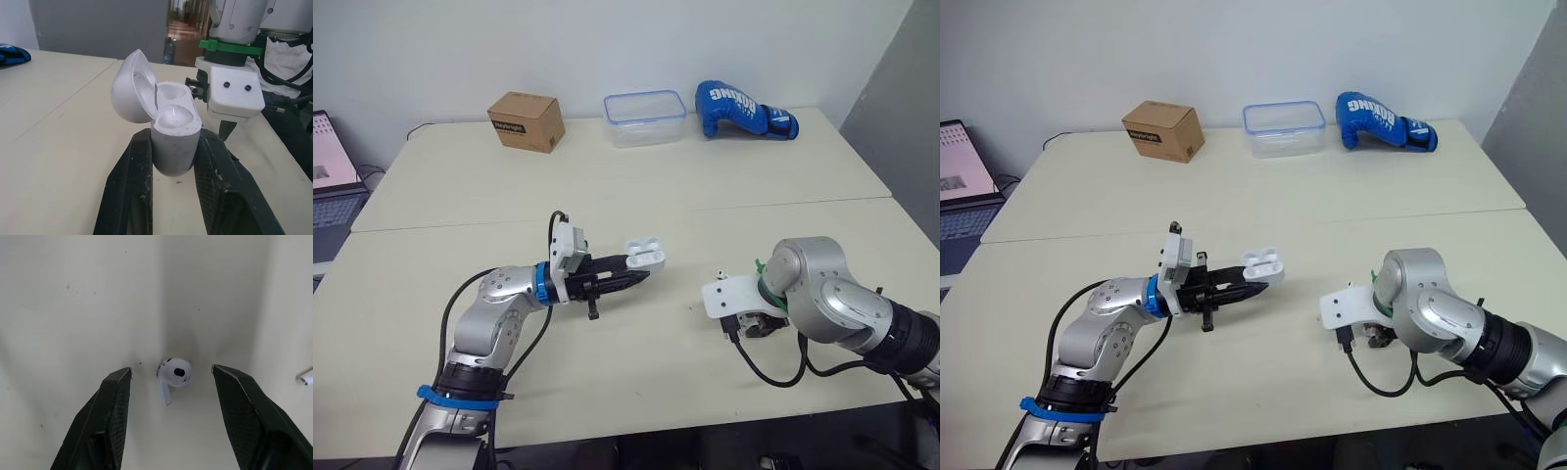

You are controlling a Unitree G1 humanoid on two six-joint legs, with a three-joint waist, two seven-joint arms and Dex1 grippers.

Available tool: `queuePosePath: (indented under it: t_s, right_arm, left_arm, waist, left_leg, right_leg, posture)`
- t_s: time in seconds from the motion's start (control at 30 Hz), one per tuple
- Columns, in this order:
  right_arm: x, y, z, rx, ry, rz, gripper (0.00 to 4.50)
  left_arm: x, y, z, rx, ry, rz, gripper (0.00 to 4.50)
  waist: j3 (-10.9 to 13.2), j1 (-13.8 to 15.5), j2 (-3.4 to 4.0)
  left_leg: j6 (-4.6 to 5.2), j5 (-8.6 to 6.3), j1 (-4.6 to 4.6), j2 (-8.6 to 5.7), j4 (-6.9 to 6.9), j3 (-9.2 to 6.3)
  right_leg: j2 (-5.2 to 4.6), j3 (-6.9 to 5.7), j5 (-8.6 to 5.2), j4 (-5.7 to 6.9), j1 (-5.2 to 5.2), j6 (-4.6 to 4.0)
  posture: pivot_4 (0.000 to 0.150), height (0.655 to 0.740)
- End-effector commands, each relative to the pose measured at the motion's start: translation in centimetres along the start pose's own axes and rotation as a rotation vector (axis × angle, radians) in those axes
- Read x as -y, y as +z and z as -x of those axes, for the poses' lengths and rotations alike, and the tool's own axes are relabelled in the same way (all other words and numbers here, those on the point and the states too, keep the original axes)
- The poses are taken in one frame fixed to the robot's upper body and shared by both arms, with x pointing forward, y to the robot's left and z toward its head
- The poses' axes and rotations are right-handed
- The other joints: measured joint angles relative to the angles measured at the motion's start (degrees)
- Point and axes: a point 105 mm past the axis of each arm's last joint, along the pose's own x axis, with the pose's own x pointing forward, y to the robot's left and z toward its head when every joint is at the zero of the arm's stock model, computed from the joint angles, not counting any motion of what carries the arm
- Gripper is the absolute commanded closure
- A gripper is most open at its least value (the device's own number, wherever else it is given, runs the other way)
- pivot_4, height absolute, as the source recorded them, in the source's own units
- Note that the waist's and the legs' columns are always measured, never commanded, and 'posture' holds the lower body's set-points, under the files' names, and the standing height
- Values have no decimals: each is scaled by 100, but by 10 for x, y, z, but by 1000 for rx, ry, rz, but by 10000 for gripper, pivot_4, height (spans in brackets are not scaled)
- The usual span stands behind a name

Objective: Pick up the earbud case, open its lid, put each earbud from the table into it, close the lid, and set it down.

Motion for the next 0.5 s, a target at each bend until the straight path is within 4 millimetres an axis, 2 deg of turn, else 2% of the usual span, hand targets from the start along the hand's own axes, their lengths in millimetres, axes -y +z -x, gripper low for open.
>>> queuePosePath:
  t_s: [0.03,0.13,0.2,0.5]
  right_arm:
    - [-6,4,3,9,48,4,17928]
    - [-8,5,1,10,52,0,23941]
    - [-8,6,0,9,54,-3,30533]
    - [-9,3,0,-1,53,-15,30533]
  left_arm:
    - [0,5,-1,13,-2,-30,36598]
    - [0,5,-1,9,1,-30,36598]
    - [0,5,-1,8,3,-29,36598]
    - [1,4,-1,3,4,-28,36598]
  waist:
    - [0,0,0]
    - [0,-1,0]
    - [0,0,0]
    - [0,-1,0]
  left_leg:
    - [0,0,0,0,0,0]
    - [0,0,0,0,0,0]
    - [0,0,0,0,0,0]
    - [0,0,0,0,0,0]
  right_leg:
    - [0,0,0,-1,0,0]
    - [0,0,0,0,0,0]
    - [0,0,0,0,0,0]
    - [0,-1,0,0,0,0]
  posture:
    - [1500,7307]
    - [1500,7307]
    - [1500,7307]
    - [1500,7307]
